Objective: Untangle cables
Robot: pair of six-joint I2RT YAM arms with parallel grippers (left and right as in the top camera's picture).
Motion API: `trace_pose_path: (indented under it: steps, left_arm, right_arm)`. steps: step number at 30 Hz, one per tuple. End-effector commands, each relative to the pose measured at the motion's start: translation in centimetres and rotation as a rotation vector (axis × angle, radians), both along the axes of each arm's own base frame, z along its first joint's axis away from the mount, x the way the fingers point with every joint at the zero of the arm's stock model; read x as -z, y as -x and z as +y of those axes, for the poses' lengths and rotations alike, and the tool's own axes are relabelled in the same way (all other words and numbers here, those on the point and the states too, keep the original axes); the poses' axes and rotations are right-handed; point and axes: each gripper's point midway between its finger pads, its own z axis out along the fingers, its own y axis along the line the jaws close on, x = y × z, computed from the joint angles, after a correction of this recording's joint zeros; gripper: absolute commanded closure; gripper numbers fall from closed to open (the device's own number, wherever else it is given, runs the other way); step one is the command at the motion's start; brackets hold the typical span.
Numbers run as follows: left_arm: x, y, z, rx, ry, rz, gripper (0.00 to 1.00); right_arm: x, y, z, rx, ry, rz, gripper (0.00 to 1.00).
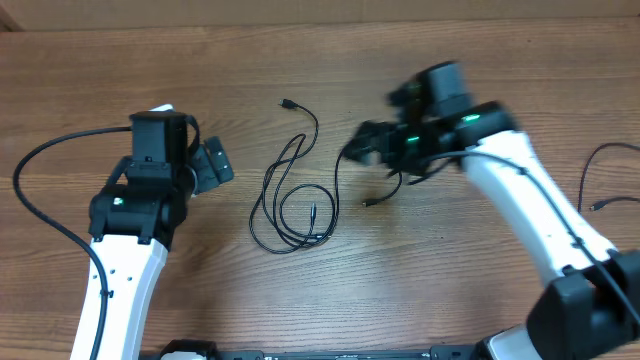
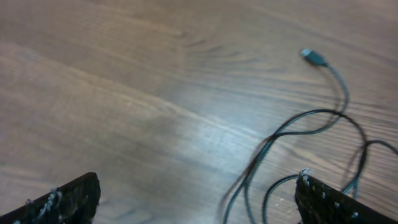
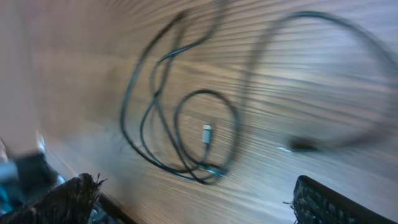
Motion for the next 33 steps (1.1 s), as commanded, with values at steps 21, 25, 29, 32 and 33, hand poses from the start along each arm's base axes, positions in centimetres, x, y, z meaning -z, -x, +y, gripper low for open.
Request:
trace_pose_path:
  steps: [21, 25, 29, 32, 33]
  left_arm:
    - [2.5, 0.9, 0.4, -0.032, 0.020, 0.119, 0.00]
    - [2.5, 0.9, 0.4, -0.032, 0.020, 0.119, 0.00]
    - [2.5, 0.9, 0.4, -0.032, 0.020, 0.119, 0.00]
    - [2.5, 0.9, 0.4, -0.032, 0.020, 0.119, 0.00]
    - [2.5, 0.9, 0.4, -0.032, 0.020, 0.119, 0.00]
  right_arm:
    - [10.4, 4.9, 15.5, -0.308, 0.175, -0.165, 0.96]
    - [8.0, 2.3, 14.0, -0.245, 0.157, -0.184, 0.96]
    - [1.0, 0.1, 12.3, -0.240, 0.059, -0.221, 0.96]
    - [-7.7, -0.7, 11.0, -0.298, -0.048, -0.345, 0.96]
    - [-10.0, -0.7, 10.7, -0.309, -0.069, -0.387, 0.96]
